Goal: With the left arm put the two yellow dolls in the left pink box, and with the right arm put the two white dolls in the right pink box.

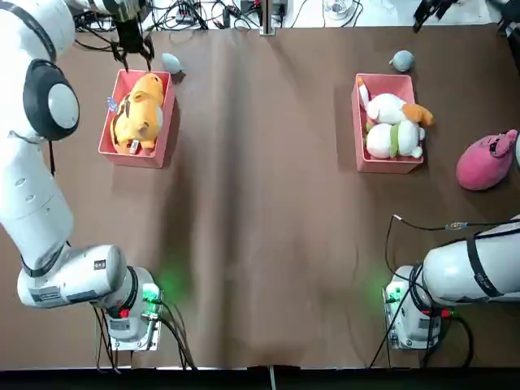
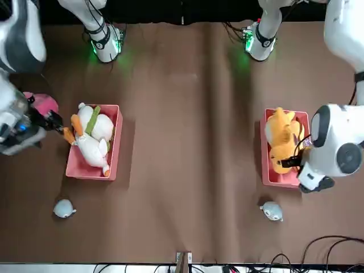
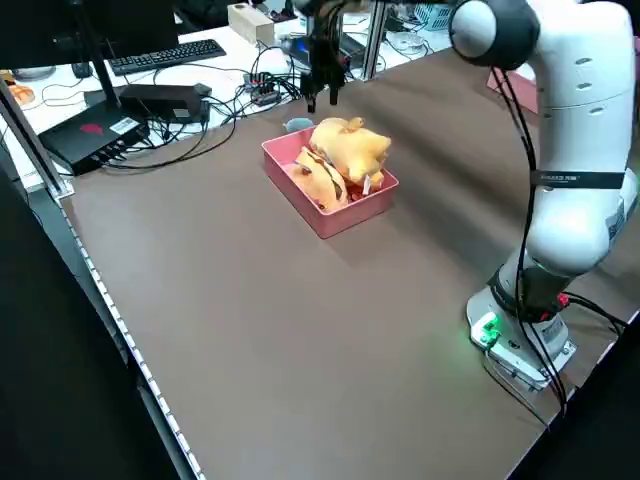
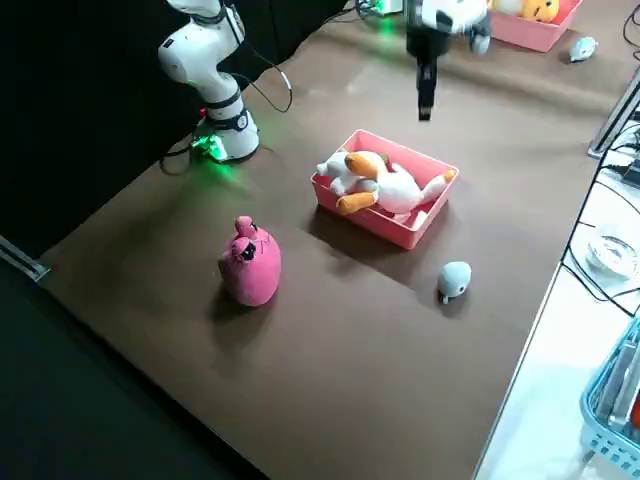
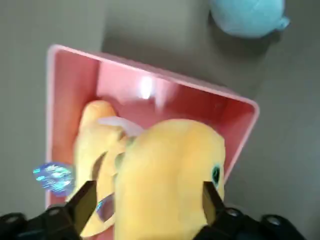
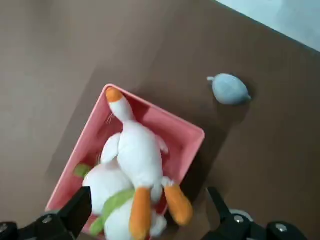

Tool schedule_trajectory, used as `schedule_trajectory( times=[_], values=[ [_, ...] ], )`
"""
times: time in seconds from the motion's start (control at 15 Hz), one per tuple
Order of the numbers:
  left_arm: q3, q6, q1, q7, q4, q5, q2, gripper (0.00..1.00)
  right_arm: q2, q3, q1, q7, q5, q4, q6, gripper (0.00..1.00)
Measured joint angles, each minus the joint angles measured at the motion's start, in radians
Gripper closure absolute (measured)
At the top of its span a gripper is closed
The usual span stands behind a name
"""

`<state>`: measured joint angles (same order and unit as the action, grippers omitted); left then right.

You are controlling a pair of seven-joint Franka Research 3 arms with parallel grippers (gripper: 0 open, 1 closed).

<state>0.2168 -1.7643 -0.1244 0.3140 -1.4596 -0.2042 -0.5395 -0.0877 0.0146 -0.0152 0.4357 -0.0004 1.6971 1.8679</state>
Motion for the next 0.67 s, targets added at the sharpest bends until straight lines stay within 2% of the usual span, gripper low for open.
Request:
schedule_trajectory(
  times=[0.07, 0.13, 0.33, 0.53, 0.67],
  values=[
    [0.000, 0.004, -0.002, -0.001, 0.001, 0.000, 0.032, 0.01, 0.002, -0.004, -0.001, -0.007, -0.001, -0.060, -0.071, 0.00],
    [0.000, 0.020, -0.003, -0.002, 0.001, 0.000, 0.074, 0.00, 0.002, -0.008, -0.001, -0.015, -0.006, -0.128, -0.153, 0.00],
    [0.000, 0.086, -0.004, -0.003, 0.000, 0.000, 0.149, 0.00, 0.003, -0.011, -0.001, -0.096, -0.011, -0.232, -0.305, 0.00],
    [0.000, 0.132, -0.012, -0.003, -0.001, 0.000, 0.211, 0.00, 0.033, -0.012, -0.010, -0.158, -0.010, -0.277, -0.375, 0.00],
    [0.001, 0.140, -0.020, -0.002, -0.004, 0.000, 0.232, 0.00, 0.079, -0.012, -0.020, -0.171, -0.010, -0.269, -0.415, 0.03]
  ],
)
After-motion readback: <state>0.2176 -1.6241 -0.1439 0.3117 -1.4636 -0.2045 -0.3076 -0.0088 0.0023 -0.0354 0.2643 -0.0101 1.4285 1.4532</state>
